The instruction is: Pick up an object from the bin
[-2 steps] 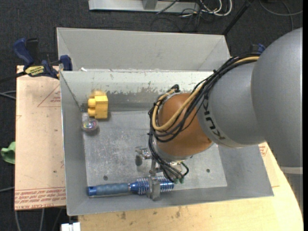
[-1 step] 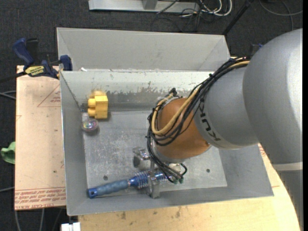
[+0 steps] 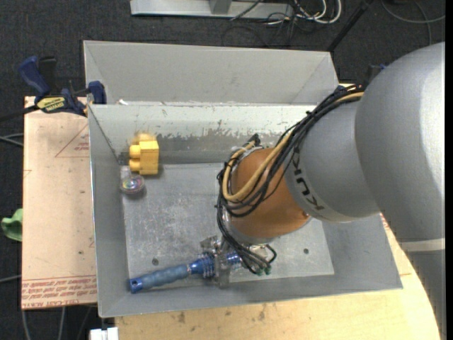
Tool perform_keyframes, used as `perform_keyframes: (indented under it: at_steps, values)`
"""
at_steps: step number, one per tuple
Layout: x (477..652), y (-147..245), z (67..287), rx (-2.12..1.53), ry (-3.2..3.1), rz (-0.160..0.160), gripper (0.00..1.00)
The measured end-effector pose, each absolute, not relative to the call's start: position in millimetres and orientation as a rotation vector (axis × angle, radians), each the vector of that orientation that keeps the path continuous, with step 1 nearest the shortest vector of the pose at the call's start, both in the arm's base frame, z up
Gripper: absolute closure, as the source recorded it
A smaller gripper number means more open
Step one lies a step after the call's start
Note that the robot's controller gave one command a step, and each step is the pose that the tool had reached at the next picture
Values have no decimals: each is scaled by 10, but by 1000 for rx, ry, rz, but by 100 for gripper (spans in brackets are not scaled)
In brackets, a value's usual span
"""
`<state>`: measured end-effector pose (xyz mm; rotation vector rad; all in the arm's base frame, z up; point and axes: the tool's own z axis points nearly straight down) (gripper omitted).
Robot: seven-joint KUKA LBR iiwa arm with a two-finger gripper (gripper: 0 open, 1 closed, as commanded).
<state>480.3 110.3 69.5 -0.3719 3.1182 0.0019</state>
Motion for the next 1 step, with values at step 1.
perform_keyframes:
  at_steps: [1]
  values:
    - [4988, 1095, 2360, -409, 3105, 2, 100]
